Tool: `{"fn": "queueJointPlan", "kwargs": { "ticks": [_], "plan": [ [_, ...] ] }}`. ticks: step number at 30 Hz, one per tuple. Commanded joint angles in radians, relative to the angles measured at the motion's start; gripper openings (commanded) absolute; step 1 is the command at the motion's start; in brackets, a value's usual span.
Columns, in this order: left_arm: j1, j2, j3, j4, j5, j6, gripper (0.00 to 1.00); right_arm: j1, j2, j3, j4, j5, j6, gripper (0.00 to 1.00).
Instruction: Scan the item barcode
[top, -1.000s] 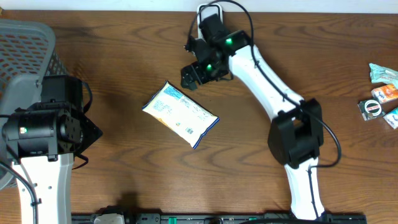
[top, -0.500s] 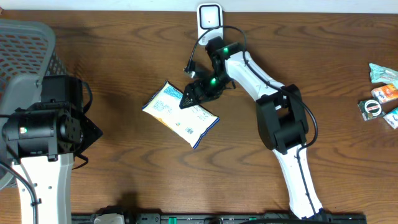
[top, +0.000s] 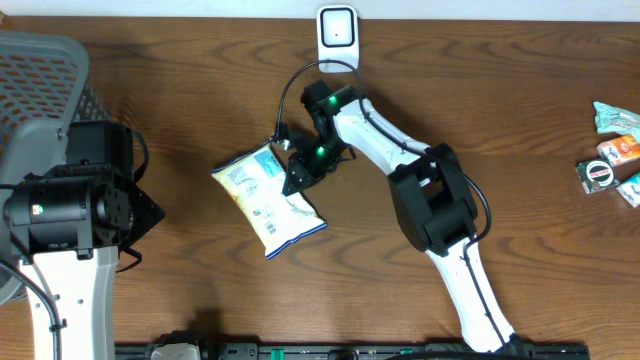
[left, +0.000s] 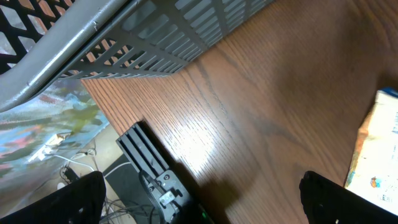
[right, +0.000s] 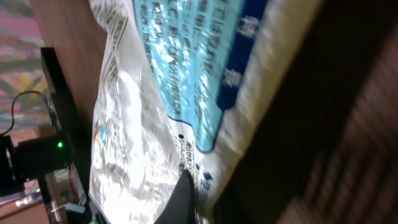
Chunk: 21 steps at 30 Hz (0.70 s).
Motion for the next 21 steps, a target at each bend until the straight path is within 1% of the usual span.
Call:
{"fn": "queueJointPlan", "kwargs": {
  "ticks": [1, 6, 9, 12, 14, 18, 21],
  "plan": [
    [0.004, -0.004, 0.001, -0.005, -0.003, -0.013, 0.98, -0.003, 0.010, -0.002, 0.024, 0.005, 0.097, 0.01],
    [0.004, -0.004, 0.001, -0.005, -0.003, -0.013, 0.98, -0.053, -0.029, 0.003, 0.019, 0.035, 0.150, 0.01],
    [0.004, -0.004, 0.001, -0.005, -0.003, -0.013, 0.97, -0.086, -0.085, 0.003, -0.001, 0.169, 0.204, 0.01],
    [0.004, -0.004, 0.001, -0.005, -0.003, -0.013, 0.97, -0.108, -0.157, 0.003, -0.042, 0.320, 0.233, 0.01],
    [0.004, -0.004, 0.001, -0.006, -0.003, -0.013, 0.98, -0.115, -0.202, 0.003, -0.066, 0.385, 0.248, 0.01],
    [0.004, -0.004, 0.001, -0.005, -0.003, -0.013, 0.97, -0.111, -0.269, 0.003, -0.108, 0.410, 0.250, 0.01],
    [0.004, -0.004, 0.001, -0.005, -0.003, -0.013, 0.98, -0.100, -0.274, 0.002, -0.160, 0.422, 0.247, 0.01]
  ]
}}
